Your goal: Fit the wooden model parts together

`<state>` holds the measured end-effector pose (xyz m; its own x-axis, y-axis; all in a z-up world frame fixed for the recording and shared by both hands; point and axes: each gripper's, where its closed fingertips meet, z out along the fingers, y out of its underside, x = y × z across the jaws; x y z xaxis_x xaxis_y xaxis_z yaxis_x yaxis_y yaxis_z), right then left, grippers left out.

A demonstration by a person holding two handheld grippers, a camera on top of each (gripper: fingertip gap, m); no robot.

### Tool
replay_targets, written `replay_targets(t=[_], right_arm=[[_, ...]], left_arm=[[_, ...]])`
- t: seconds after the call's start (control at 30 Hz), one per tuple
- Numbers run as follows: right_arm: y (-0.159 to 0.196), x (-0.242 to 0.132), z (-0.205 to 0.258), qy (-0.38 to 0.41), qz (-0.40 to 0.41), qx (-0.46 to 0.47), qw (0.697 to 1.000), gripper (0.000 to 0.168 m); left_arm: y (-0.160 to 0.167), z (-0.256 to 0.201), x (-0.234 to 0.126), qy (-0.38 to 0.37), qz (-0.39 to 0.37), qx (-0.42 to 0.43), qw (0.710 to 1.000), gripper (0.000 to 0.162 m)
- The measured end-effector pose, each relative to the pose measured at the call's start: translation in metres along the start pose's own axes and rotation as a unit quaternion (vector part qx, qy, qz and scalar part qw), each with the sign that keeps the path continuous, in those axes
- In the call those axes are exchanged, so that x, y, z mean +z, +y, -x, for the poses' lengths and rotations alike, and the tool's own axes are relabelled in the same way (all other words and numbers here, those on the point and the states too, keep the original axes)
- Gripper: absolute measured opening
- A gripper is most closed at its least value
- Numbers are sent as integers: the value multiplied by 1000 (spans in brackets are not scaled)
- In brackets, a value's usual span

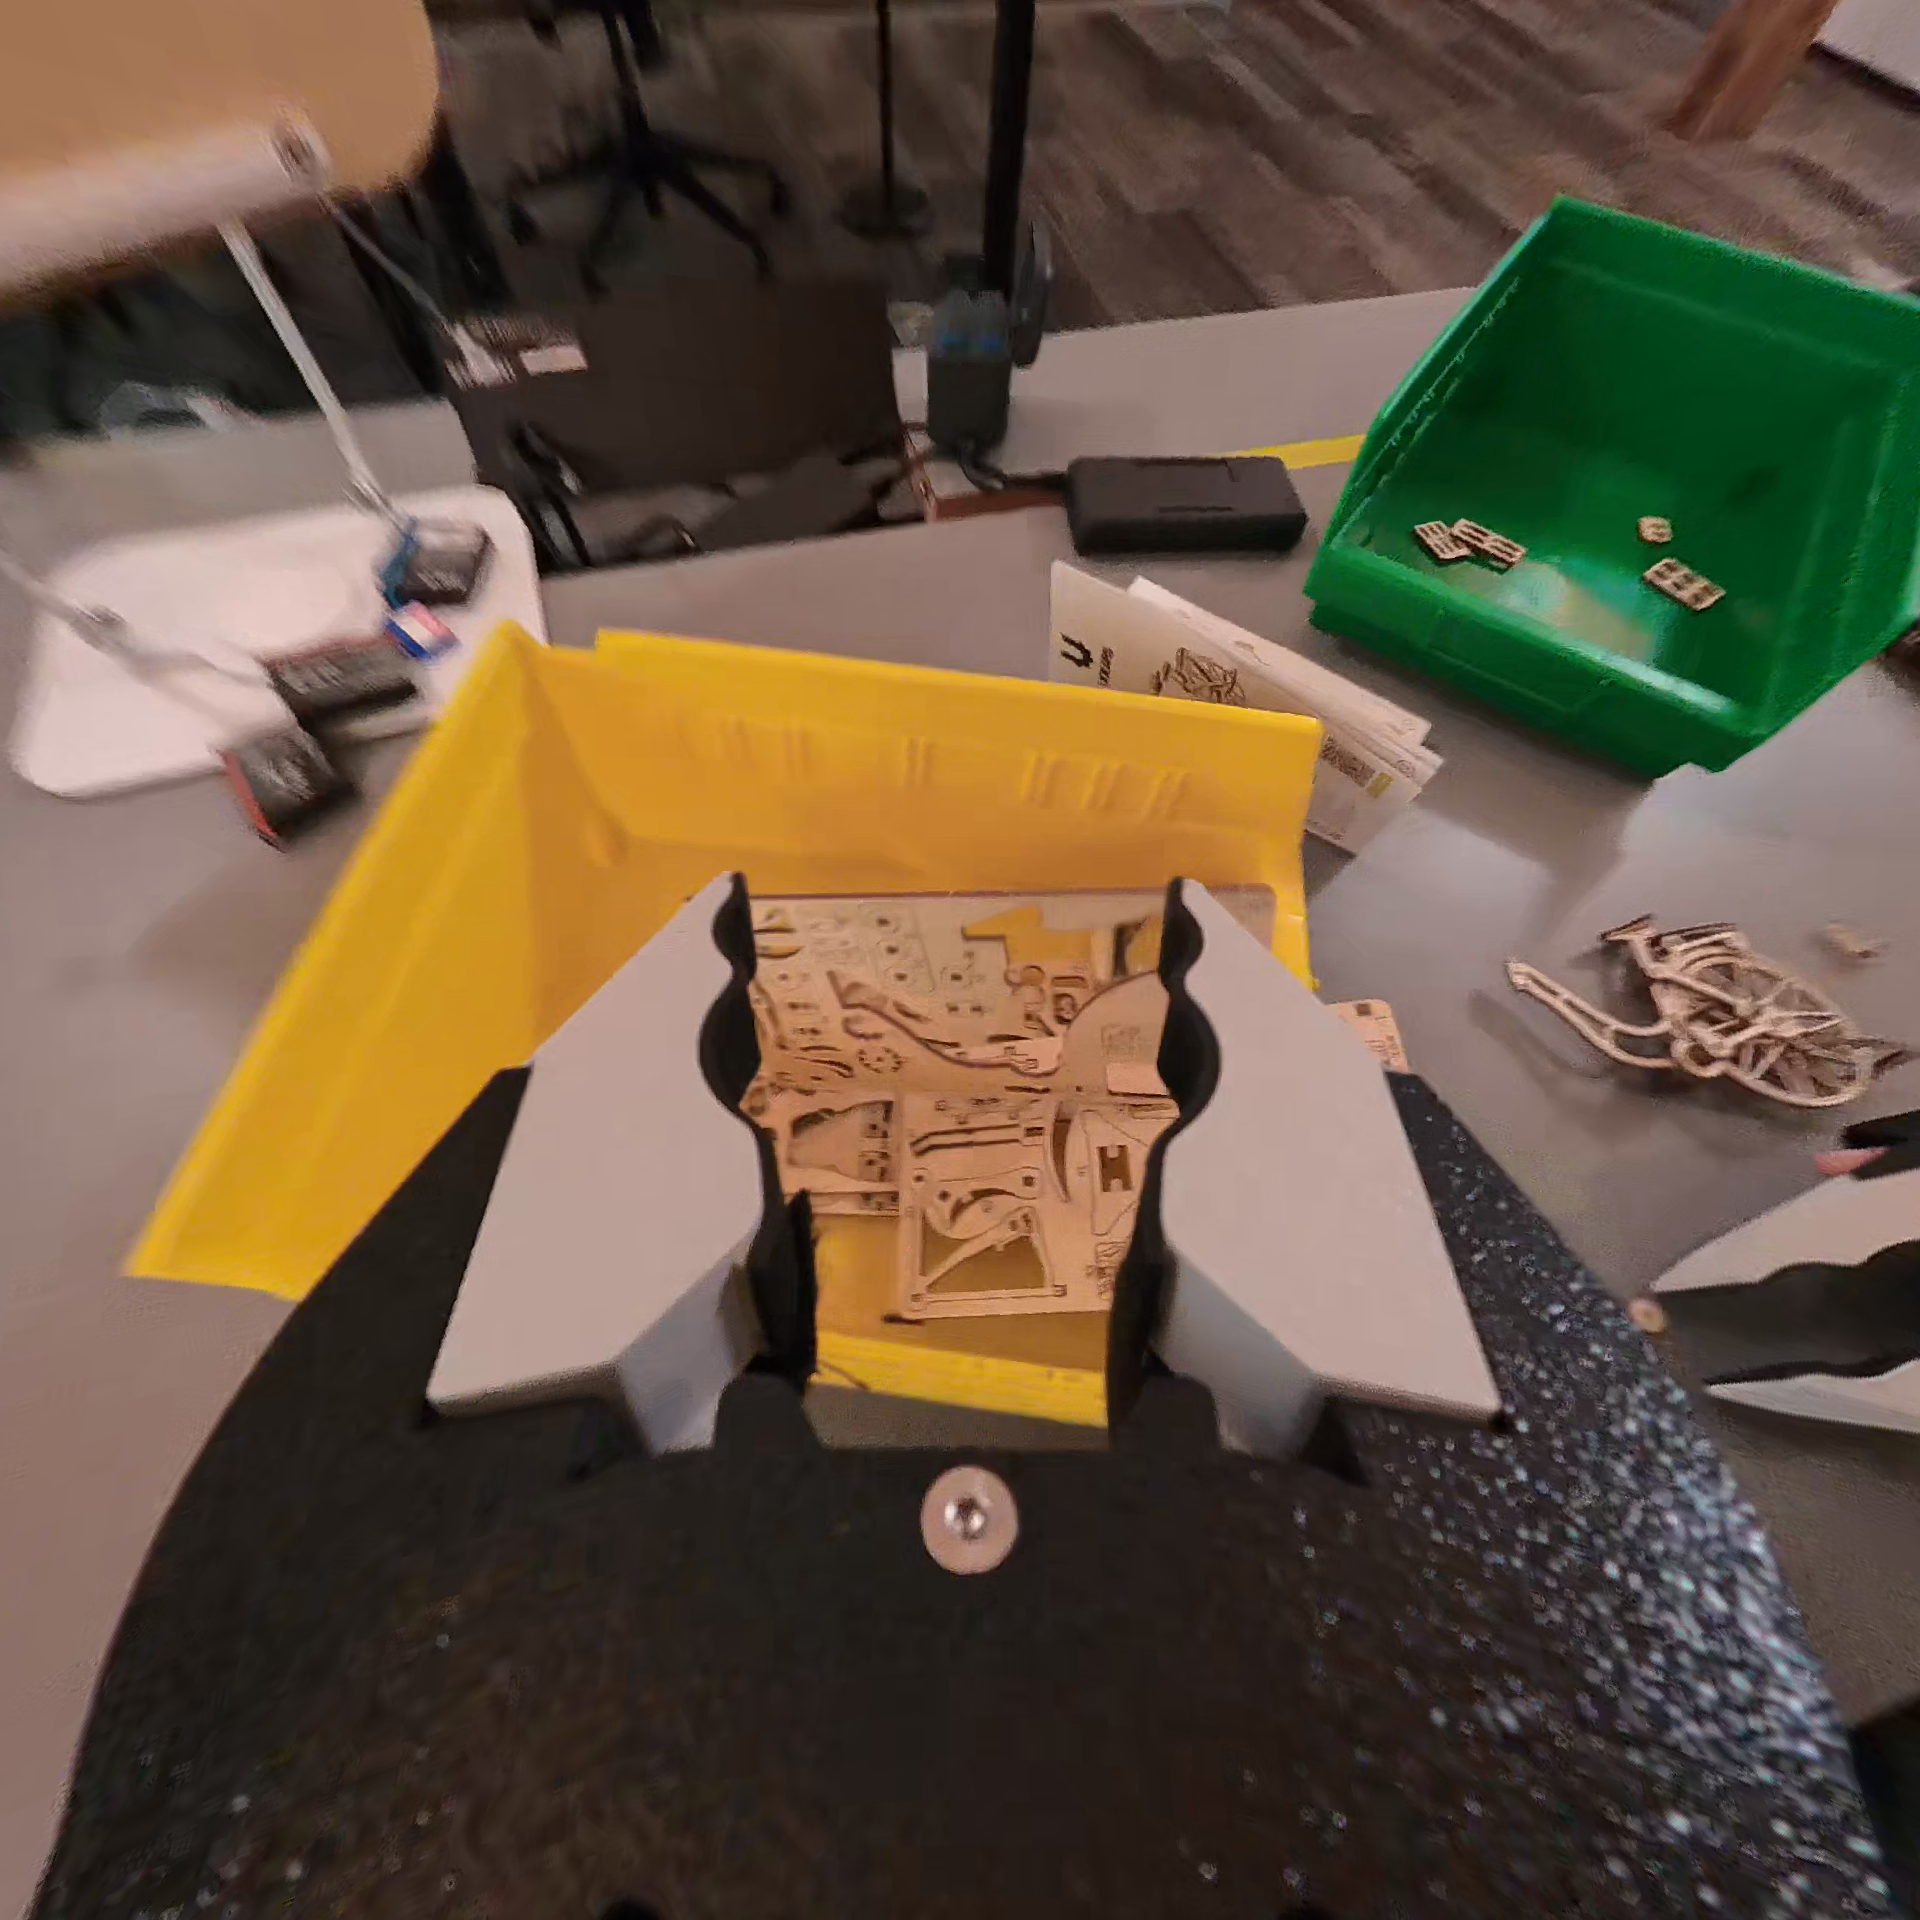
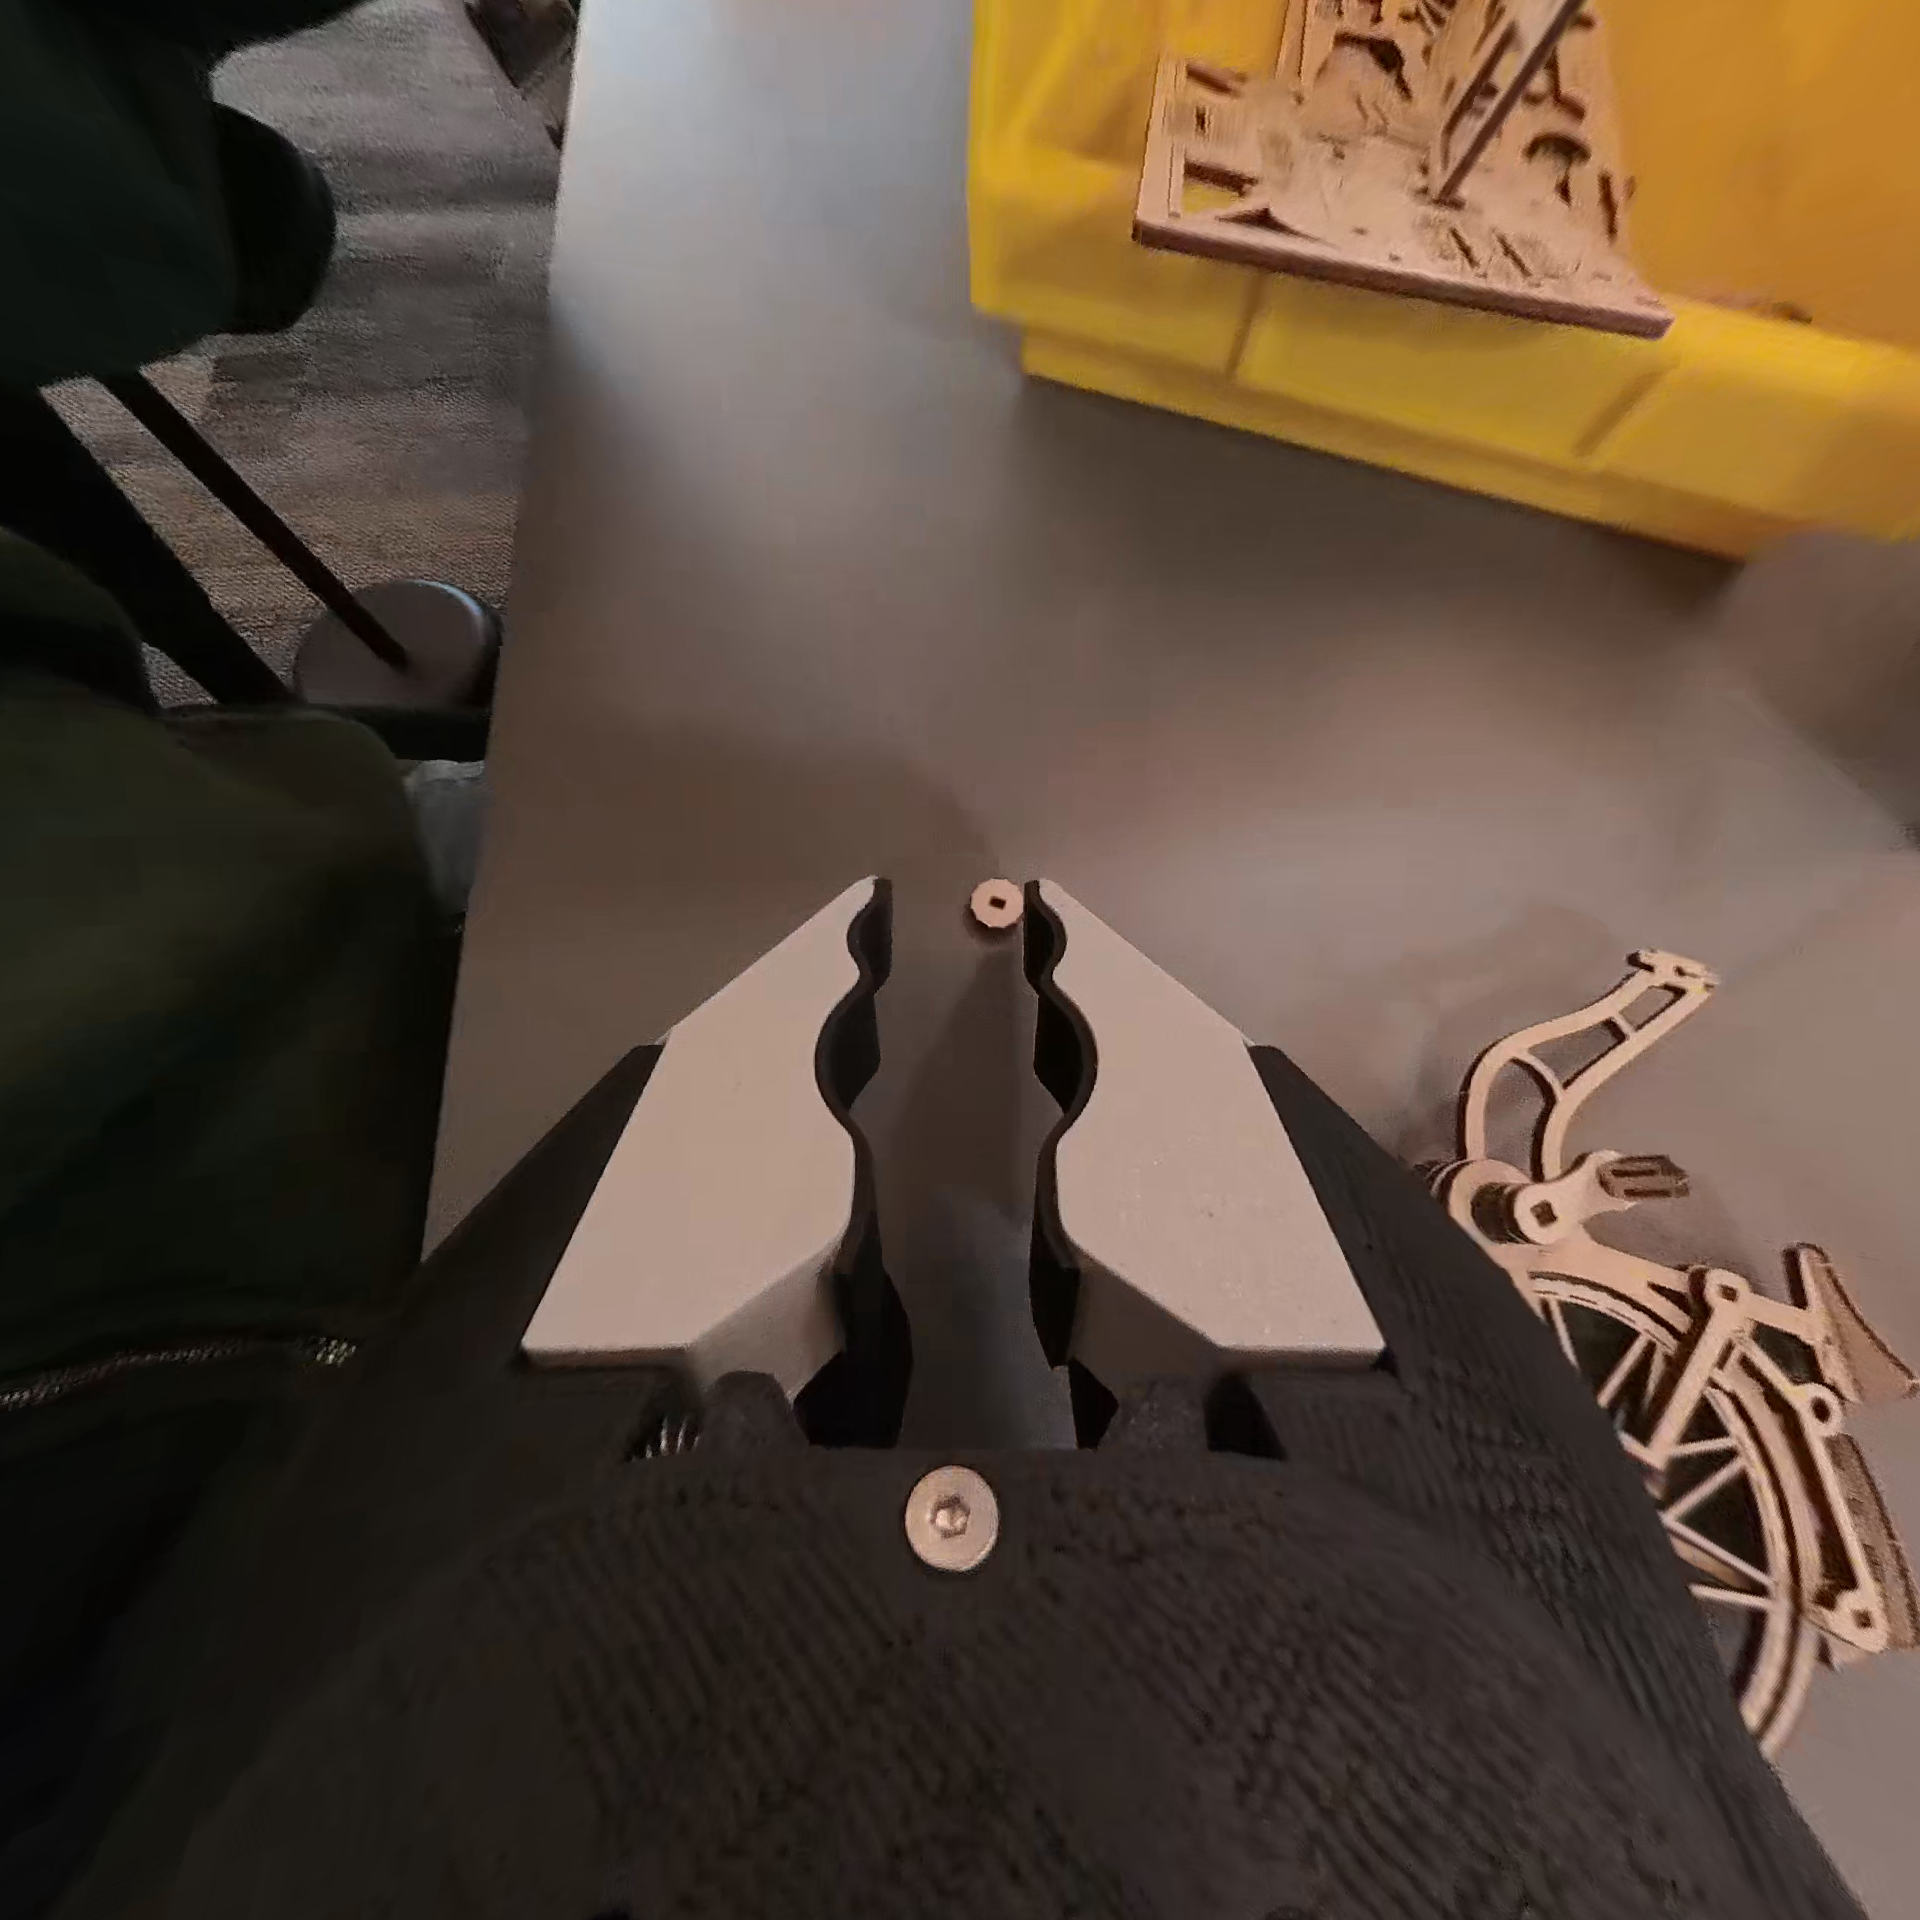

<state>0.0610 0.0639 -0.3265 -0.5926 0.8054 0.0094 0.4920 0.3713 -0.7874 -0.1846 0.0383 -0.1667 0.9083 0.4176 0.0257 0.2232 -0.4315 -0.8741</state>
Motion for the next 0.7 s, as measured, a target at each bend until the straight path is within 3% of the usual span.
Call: replay_targets(t=[0.03,0.27,0.33,0.47,0.57,0.7], right_arm=[[1,1,-2,4,2,9,1000,24],[4,8,-4,3,13,33,999,19],[4,9,-4,6,15,28,999,10],[3,4,0,1,16,7,1000,9],[-23,-37,-15,33,-59,-13,998,9],[-30,-129,-77,149,-107,-9,983,8]], left_arm=[[-4,-3,-8,-12,-12,25,1000,76],[-13,-48,-33,6,-69,127,990,73],[-13,-62,-34,24,-80,141,986,71],[-14,-106,-35,88,-122,159,976,67],[-4,-156,-30,158,-151,187,958,62],[33,-230,-6,255,-139,263,920,53]])
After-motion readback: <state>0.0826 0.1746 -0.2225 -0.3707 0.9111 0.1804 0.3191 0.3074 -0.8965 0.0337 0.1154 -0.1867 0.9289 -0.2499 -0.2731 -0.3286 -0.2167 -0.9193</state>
